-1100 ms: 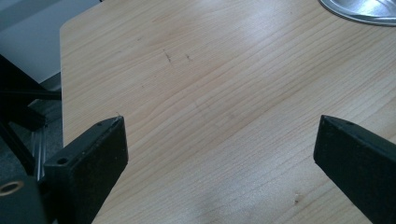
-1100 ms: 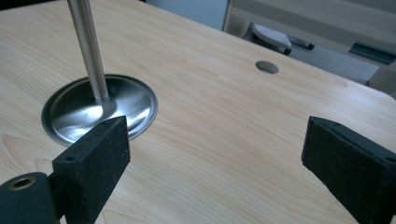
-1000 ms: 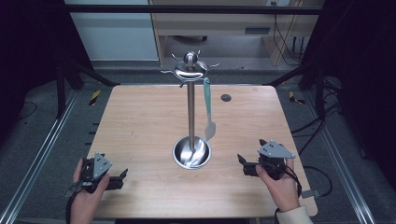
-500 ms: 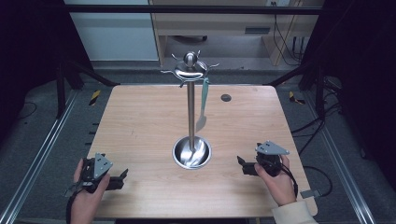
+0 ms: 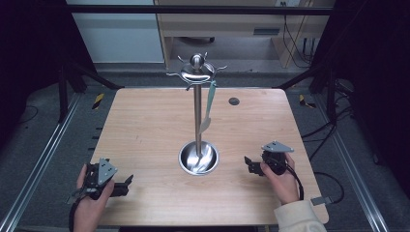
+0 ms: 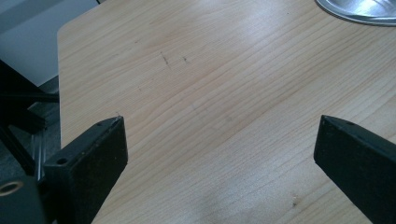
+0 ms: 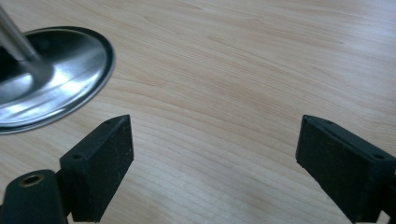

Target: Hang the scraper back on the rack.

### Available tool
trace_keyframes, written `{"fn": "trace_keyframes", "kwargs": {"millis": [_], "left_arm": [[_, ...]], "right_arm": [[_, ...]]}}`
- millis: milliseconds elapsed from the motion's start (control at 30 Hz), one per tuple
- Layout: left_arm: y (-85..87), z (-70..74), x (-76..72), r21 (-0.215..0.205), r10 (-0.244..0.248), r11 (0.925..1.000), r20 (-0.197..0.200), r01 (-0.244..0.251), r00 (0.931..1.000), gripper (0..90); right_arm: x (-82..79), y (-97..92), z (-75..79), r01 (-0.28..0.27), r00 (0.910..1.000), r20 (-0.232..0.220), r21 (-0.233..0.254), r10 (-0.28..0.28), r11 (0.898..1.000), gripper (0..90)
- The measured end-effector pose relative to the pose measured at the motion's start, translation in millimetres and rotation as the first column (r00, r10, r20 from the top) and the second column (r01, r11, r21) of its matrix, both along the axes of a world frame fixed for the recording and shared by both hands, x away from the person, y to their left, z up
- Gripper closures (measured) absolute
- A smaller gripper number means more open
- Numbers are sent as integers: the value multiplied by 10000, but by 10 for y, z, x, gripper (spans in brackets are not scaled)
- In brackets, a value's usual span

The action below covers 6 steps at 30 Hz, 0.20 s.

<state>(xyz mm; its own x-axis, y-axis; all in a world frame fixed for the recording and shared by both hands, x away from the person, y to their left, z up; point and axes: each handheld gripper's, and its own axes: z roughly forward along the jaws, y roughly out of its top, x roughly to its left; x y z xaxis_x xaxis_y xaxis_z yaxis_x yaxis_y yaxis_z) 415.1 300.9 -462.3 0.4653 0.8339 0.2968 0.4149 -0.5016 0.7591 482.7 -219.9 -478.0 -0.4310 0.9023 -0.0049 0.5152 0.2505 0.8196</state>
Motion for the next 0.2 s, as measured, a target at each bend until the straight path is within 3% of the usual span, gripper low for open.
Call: {"fn": "trace_keyframes", "kwargs": {"millis": [133, 200], "left_arm": [[12, -7, 11, -62, 82, 9999, -84, -82, 9999, 26], [17, -8, 14, -255, 95, 9996, -124, -98, 9999, 26]], "right_arm": [[-31, -21, 6, 294, 9996, 66, -304, -292, 9991, 118], [-86, -45, 13, 447, 9990, 11, -173, -447, 9989, 117]]}}
